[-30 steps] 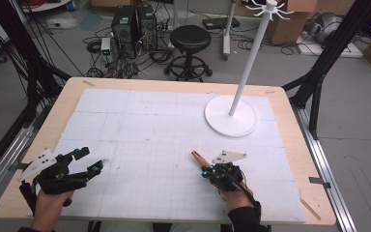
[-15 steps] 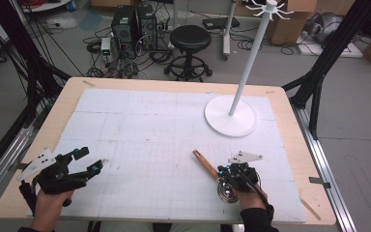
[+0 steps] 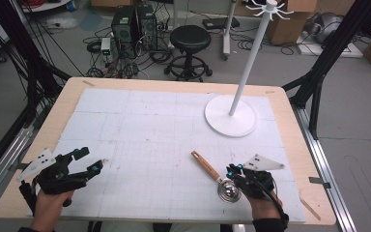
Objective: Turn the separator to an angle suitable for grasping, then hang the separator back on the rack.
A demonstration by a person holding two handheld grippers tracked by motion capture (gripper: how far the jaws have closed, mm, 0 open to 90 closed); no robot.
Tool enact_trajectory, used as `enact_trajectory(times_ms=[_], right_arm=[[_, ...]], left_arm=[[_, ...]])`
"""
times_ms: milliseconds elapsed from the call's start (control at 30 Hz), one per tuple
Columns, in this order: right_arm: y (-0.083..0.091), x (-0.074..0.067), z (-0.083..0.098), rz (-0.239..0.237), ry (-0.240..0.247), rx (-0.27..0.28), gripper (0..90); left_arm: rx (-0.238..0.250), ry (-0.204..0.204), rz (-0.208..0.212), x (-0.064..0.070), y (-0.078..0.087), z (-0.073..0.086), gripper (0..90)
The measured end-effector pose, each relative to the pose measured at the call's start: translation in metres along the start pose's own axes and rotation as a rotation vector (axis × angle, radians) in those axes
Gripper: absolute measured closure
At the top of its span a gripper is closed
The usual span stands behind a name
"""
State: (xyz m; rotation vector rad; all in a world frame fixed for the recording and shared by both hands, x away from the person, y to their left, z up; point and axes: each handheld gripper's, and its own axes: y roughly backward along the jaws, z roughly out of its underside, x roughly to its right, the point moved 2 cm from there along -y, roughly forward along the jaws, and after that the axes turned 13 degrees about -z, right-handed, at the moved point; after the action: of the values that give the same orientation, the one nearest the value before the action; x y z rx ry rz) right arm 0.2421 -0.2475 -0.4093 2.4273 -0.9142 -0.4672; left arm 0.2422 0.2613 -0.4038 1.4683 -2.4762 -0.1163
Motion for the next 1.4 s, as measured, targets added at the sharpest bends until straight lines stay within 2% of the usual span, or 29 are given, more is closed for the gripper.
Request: enact_trajectory(times_ms=[67,133,200,267,333,433,533,700,900,1100,1200,1367,1400], right_arm=[[0.011,0.003,0.007,0.002,-0.037,0.066,59.3],[0.021,0.005,0.007,0.025,-0.065,0.144,46.6],[0.032,0.005,0.004,0.055,-0.084,0.234,40.8],[0.039,0.005,0.002,0.077,-0.087,0.304,31.0],[0.041,0.006,0.001,0.093,-0.082,0.345,23.7],[0.041,0.008,0.003,0.095,-0.083,0.346,17.3],[0.040,0.009,0.003,0.060,-0.072,0.344,17.1],[0.035,0.008,0.000,0.051,-0.052,0.325,16.9],[0.029,0.005,-0.002,0.053,-0.052,0.308,16.9],[0.020,-0.001,-0.007,0.022,-0.005,0.270,16.9],[0.011,-0.006,-0.009,0.001,0.018,0.230,16.9],[-0.016,-0.009,-0.009,-0.019,0.058,0.100,16.9],[-0.016,-0.009,-0.009,-0.019,0.058,0.100,16.9]], left_arm=[[0.005,-0.003,0.010,0.001,0.000,-0.001,21.4],[0.008,-0.003,0.020,0.001,0.000,-0.001,21.4],[0.009,0.005,0.020,0.000,0.000,-0.001,21.4],[0.006,0.006,0.023,-0.001,0.000,-0.001,21.4],[0.008,0.011,0.021,-0.001,0.001,-0.001,21.4],[0.011,0.003,0.017,0.000,0.003,-0.001,21.4],[0.008,-0.001,0.014,0.001,0.002,-0.001,21.5],[0.000,-0.006,0.019,0.001,0.001,-0.001,21.5],[0.005,0.002,0.024,0.000,0.000,-0.001,21.4],[-0.001,-0.004,0.020,0.001,-0.001,0.000,21.4],[-0.001,-0.008,0.021,0.003,-0.001,-0.001,21.5],[-0.006,-0.016,0.024,0.004,-0.002,0.000,21.5],[-0.006,-0.016,0.024,0.004,-0.002,0.000,21.5]])
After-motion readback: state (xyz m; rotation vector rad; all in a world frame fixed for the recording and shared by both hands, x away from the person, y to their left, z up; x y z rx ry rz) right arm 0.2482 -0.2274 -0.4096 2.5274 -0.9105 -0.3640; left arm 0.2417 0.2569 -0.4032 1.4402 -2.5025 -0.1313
